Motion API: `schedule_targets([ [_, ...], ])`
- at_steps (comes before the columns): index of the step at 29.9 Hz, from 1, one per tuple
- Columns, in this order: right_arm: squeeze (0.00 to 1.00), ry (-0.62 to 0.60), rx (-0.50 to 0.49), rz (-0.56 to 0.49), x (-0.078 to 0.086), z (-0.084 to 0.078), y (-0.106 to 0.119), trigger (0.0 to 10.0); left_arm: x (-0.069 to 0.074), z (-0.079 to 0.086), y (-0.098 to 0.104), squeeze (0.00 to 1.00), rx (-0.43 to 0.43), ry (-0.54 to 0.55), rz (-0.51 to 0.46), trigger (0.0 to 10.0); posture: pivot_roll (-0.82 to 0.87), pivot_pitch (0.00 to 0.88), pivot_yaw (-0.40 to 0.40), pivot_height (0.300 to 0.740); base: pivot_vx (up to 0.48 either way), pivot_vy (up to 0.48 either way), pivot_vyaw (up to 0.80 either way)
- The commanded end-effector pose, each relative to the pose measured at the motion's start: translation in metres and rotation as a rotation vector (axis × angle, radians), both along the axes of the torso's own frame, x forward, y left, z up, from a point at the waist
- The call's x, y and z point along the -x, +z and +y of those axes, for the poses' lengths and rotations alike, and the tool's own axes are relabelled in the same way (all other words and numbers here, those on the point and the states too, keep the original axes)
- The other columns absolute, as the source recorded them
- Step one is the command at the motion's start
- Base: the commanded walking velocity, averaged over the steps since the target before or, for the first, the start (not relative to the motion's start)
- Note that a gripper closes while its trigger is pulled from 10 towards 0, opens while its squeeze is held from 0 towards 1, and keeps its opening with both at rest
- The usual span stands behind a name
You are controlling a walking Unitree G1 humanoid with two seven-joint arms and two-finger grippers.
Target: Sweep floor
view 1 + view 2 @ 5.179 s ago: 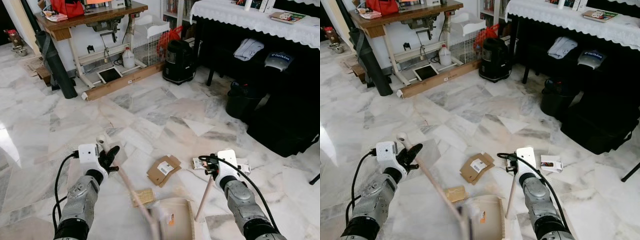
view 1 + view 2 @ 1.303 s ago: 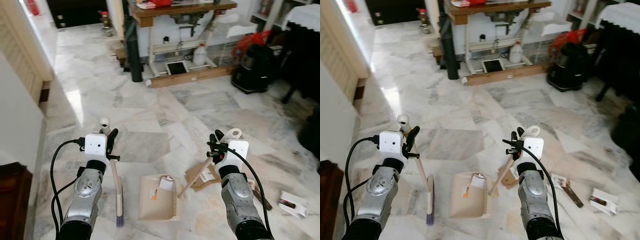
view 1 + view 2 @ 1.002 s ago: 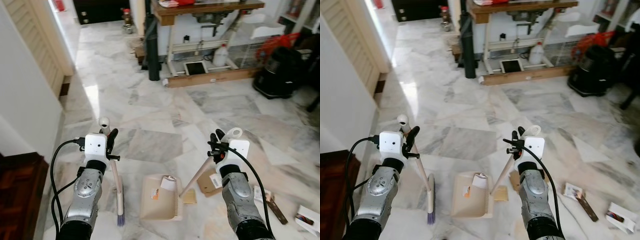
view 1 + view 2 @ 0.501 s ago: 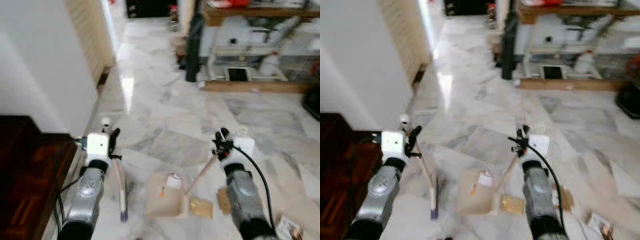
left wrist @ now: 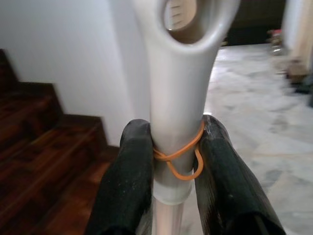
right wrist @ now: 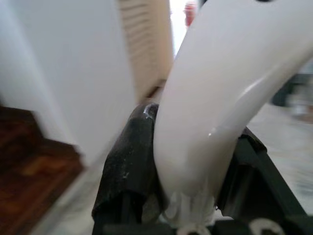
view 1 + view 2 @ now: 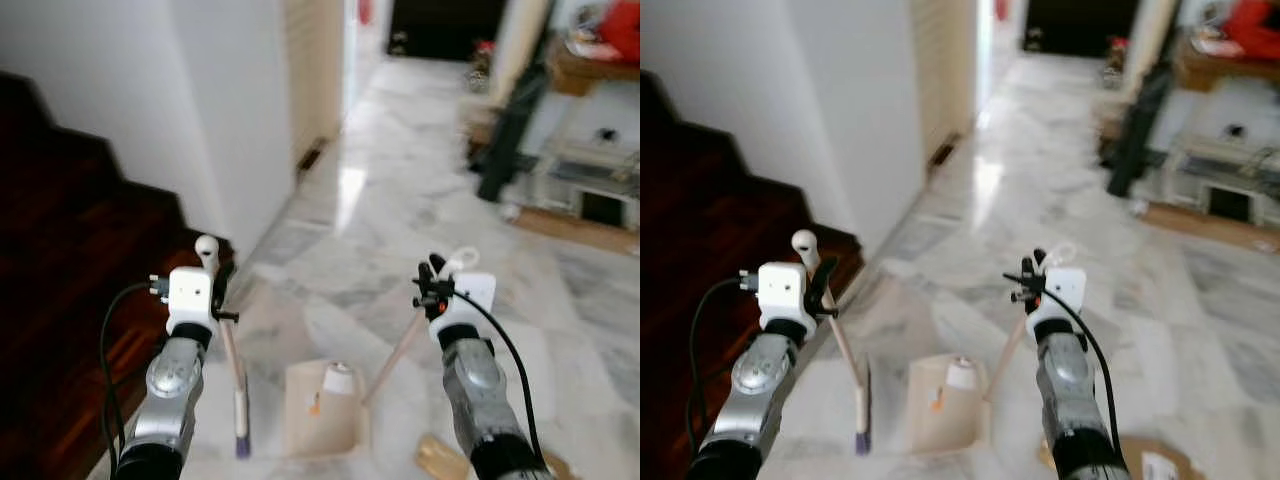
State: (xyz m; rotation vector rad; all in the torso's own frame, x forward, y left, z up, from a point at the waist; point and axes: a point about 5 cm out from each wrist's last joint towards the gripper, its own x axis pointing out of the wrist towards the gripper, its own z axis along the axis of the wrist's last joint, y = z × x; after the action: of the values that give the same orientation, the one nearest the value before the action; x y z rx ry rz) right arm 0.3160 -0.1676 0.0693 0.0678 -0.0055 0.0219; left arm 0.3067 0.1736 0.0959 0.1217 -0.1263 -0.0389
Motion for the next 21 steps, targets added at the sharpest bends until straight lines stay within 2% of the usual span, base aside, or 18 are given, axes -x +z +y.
schedule_targets([
  [1, 0.0, -0.007, -0.008, -0.03, -0.003, -0.0012, 0.0068, 10.0, -0.0023, -0.0009, 0.0102, 0.0, -0.016, -0.006, -0.045, 10.0, 0.09, 0.0, 0.008, 0.74, 0.0, 0.0, 0.79],
  [21, 0.0, 0.003, -0.008, -0.026, -0.0021, 0.001, 0.0052, 10.0, -0.0002, -0.0024, 0.008, 0.0, -0.017, -0.012, -0.037, 10.0, 0.09, 0.0, 0.013, 0.74, 0.0, 0.0, 0.8],
])
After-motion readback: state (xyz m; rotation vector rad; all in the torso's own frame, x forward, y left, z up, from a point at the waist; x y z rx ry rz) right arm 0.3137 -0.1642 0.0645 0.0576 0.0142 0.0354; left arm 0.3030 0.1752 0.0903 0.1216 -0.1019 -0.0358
